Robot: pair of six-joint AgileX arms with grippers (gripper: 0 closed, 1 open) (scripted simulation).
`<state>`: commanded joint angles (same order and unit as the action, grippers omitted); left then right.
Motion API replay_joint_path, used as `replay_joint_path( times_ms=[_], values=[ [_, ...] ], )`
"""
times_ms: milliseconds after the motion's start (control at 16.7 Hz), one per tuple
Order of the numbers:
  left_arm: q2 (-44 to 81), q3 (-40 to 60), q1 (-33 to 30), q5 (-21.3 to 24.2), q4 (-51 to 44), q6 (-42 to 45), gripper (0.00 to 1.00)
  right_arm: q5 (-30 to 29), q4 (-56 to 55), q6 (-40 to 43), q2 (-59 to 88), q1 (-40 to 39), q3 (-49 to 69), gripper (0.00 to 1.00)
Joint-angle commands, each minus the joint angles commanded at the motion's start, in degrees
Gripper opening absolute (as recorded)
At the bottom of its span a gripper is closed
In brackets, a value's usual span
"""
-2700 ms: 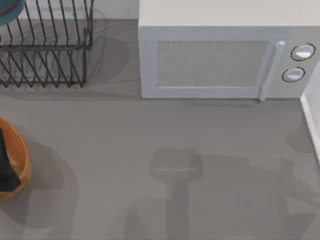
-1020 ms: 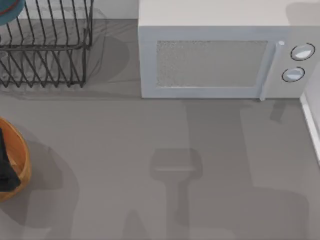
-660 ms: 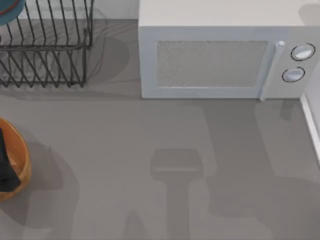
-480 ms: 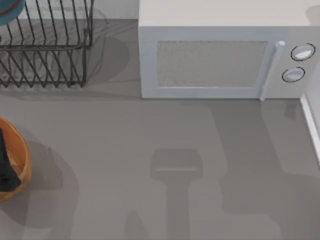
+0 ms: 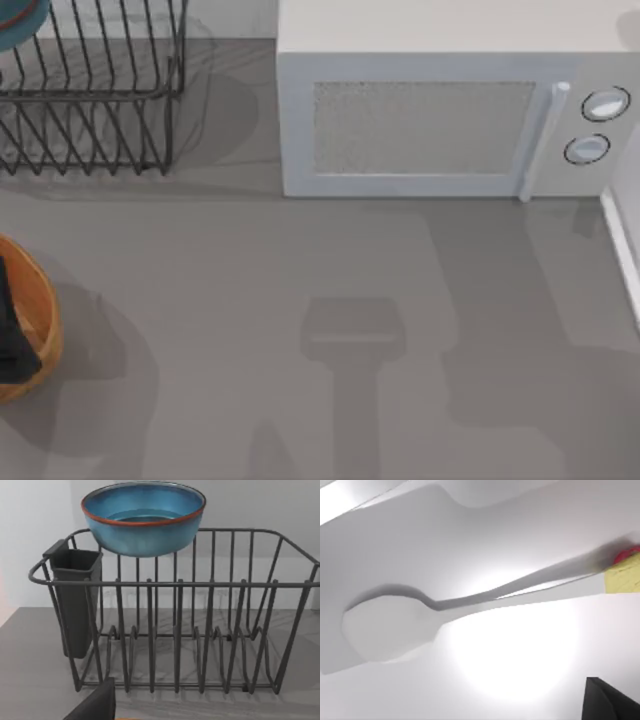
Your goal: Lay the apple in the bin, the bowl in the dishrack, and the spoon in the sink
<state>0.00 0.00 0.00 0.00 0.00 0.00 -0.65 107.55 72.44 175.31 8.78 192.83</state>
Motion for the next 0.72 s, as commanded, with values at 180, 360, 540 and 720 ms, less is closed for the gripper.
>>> replay_joint_path(
  times_ms=[180, 360, 540, 720],
  values=[
    [0.0, 0.0, 0.0, 0.0, 0.0, 0.0, 1.0, 0.0, 0.0, 0.0, 0.0, 0.0, 0.0, 0.45],
    [0.0, 0.0, 0.0, 0.0, 0.0, 0.0, 1.0, 0.0, 0.0, 0.0, 0.0, 0.0, 0.0, 0.68],
    [0.0, 0.0, 0.0, 0.0, 0.0, 0.0, 1.0, 0.0, 0.0, 0.0, 0.0, 0.0, 0.0, 0.9],
    [0.0, 0.0, 0.0, 0.0, 0.0, 0.0, 1.0, 0.0, 0.0, 0.0, 0.0, 0.0, 0.0, 1.0]
  ],
)
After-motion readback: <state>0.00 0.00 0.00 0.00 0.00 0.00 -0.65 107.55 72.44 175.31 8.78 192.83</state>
